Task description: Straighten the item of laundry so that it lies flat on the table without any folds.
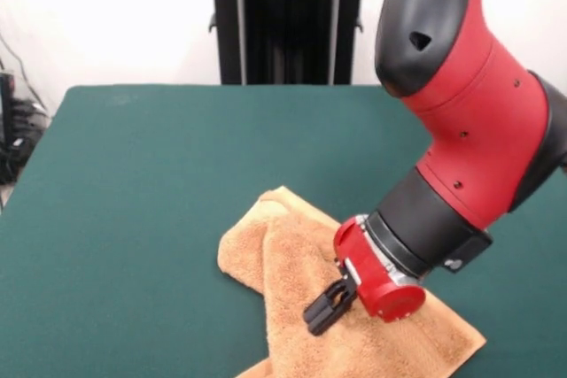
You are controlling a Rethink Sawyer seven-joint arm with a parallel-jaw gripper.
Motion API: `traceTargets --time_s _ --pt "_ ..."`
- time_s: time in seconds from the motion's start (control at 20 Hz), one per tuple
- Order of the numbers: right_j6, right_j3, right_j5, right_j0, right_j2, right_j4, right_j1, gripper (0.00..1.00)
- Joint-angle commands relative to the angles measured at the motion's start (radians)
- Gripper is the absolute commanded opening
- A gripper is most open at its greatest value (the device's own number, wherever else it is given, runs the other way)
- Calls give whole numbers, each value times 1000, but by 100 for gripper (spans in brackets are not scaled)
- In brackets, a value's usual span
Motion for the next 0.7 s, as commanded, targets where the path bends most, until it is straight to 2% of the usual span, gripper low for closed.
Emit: traceTargets --time_s 0.05,0.2,0.4,0.55,0.7 --pt "-248 -93 262 -49 150 -116 -66 0" --pt "-195 -135 299 -59 125 -119 -45 0" --pt "-144 -138 311 -66 118 -152 -47 0" --pt "-131 -120 295 -73 140 -174 -55 0" --pt "-154 -116 332 -83 188 -181 -70 0"
